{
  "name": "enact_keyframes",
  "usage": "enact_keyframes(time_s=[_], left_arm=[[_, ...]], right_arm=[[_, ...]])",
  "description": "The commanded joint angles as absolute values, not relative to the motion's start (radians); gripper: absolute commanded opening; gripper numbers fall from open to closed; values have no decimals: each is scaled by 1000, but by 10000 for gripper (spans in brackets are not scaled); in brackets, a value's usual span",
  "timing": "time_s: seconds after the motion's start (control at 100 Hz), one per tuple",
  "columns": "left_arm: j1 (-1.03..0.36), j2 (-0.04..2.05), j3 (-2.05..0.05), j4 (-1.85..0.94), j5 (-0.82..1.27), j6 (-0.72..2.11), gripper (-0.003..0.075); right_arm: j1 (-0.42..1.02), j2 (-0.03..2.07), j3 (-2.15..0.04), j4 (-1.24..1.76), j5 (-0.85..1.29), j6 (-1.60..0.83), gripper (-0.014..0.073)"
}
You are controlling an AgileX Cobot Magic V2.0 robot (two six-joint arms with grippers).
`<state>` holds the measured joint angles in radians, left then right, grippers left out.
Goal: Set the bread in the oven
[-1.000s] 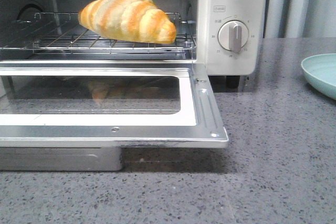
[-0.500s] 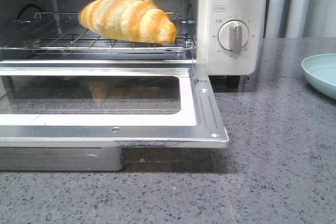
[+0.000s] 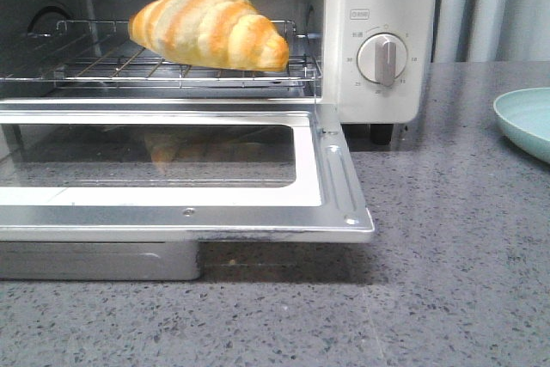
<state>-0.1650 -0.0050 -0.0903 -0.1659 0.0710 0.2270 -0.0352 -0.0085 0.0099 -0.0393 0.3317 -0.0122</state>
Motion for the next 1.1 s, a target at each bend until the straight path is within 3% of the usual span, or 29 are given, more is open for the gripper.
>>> enact_keyframes(time_s=[0.0, 0.79, 1.06, 1.09], left_arm=[[-161, -34, -117, -174, -7, 222, -21], [-161, -34, -115, -110, -7, 265, -21], [-101, -34, 27, -30, -35, 306, -21], [-94, -34, 25, -44, 32, 302, -21]], right_arm=[[-35, -30, 23, -50, 306, -9, -74], [-35, -30, 23, -50, 306, -9, -74], [-35, -30, 23, -50, 306, -9, -74], [-35, -30, 23, -50, 306, -9, -74]])
